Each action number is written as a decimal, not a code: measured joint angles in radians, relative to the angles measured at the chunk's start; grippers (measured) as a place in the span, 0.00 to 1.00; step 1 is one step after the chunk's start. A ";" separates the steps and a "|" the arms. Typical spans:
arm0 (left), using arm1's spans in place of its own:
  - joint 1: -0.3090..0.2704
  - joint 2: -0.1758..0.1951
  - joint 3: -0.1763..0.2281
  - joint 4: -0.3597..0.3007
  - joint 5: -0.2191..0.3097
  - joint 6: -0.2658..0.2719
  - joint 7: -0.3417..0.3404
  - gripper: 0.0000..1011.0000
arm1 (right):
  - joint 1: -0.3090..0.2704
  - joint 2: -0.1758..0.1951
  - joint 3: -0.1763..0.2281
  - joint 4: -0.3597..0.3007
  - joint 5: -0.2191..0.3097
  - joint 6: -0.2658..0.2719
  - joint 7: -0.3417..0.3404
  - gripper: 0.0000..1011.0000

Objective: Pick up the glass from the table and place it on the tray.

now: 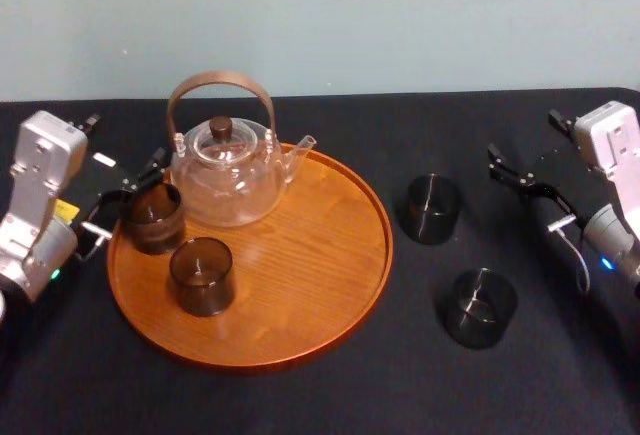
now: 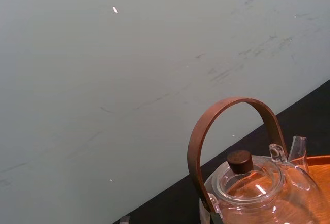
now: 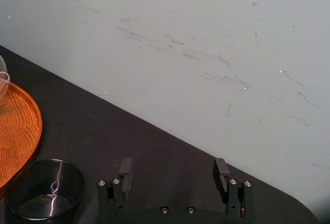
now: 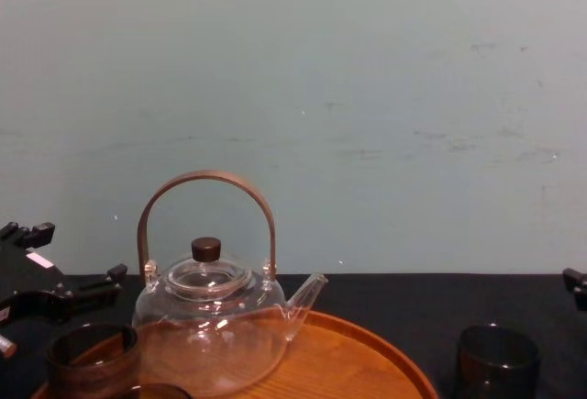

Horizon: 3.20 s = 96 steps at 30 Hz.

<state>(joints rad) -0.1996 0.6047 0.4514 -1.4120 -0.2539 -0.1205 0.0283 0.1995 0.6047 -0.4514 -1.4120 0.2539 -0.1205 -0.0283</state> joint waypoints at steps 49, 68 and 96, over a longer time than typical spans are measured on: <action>0.000 0.000 0.000 0.000 0.000 0.000 0.000 0.99 | -0.360 0.198 0.278 -0.337 0.264 0.114 0.350 0.99; 0.000 0.000 0.000 0.000 0.000 0.000 0.000 0.99 | -0.481 0.259 0.352 -0.399 0.271 0.089 0.478 0.99; 0.000 0.000 0.000 0.000 0.000 0.000 0.000 0.99 | -0.476 0.247 0.326 -0.429 0.215 0.111 0.591 0.99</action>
<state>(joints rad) -0.1995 0.6046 0.4514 -1.4120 -0.2539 -0.1205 0.0283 -0.2763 0.8519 -0.1257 -1.8407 0.4691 -0.0099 0.5627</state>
